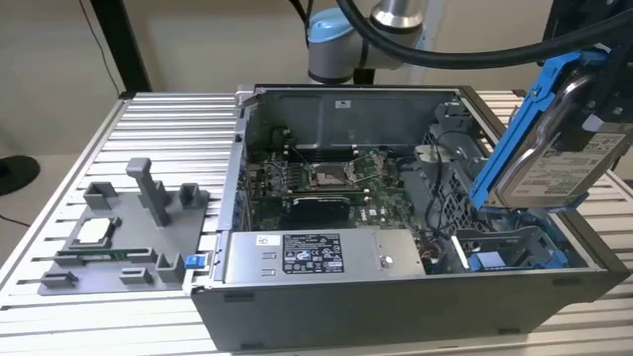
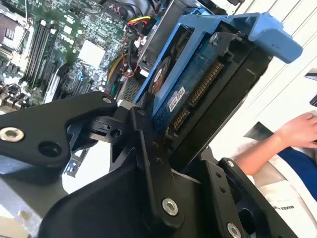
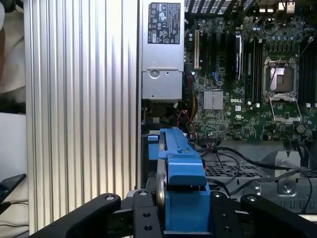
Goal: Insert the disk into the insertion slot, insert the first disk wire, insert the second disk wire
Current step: 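Insert the disk into the insertion slot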
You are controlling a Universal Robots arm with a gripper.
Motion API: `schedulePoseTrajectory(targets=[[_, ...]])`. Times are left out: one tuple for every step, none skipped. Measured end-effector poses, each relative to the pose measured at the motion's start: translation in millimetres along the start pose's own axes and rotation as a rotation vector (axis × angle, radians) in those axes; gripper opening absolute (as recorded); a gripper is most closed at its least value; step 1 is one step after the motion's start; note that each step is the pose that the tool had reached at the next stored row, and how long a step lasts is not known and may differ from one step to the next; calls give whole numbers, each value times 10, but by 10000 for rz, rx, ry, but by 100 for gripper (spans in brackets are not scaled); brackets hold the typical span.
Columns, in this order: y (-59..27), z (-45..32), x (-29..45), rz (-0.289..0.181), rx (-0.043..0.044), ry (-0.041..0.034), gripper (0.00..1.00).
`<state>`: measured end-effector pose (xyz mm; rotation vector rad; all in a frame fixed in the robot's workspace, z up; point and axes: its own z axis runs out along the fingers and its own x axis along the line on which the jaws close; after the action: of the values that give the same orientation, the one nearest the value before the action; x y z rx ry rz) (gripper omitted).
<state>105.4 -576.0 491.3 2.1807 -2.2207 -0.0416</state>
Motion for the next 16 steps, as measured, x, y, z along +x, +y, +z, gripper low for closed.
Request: schedulePoseTrajectory(targets=[[0,0,0,0,0,0,0],[0,0,0,0,0,1,0],[0,0,0,0,1,0,0],[0,1,0,0,5,2,0],[-1,4,0,-2,13,1,0],[-1,8,1,-1,18,0,0],[-1,13,3,-1,21,0,0],[-1,22,6,0,23,0,0],[-2,31,10,0,25,-1,0],[-2,43,14,0,28,0,0],[-3,57,17,0,33,-1,0],[-3,70,20,0,40,-1,0],[-4,86,22,0,47,-1,0],[-5,102,23,0,58,-1,0],[-5,118,23,0,68,0,0],[-6,134,24,0,80,-1,0]])
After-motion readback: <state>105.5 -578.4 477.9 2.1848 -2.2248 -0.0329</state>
